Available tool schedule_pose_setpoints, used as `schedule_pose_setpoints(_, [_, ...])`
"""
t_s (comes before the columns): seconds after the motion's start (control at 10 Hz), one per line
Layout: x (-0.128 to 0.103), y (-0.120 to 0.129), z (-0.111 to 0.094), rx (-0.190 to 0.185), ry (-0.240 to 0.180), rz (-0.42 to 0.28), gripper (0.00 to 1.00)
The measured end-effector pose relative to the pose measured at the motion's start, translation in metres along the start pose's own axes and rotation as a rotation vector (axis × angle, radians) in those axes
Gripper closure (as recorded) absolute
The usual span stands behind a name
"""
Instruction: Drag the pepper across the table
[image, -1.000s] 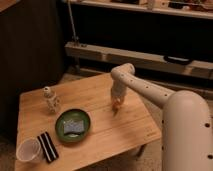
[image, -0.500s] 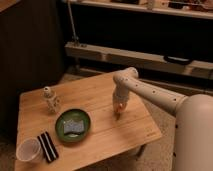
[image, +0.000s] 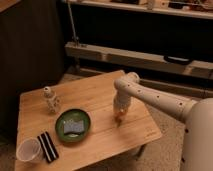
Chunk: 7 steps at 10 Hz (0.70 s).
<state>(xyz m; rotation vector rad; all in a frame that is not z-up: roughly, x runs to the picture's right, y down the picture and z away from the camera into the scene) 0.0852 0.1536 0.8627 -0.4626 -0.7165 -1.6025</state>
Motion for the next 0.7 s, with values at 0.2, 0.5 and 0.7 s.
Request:
schedule_pose_setpoints(0.2, [-0.012,-0.002,0.0,0.01,-0.01,-0.005,0.84])
schedule_pose_setpoints(0.5, [-0.038,0.002,-0.001,0.029,-0.032,-0.009,0.84])
schedule_pose_setpoints(0.7, [-0.057,0.001,0.0,0.04,-0.052,-0.022,0.84])
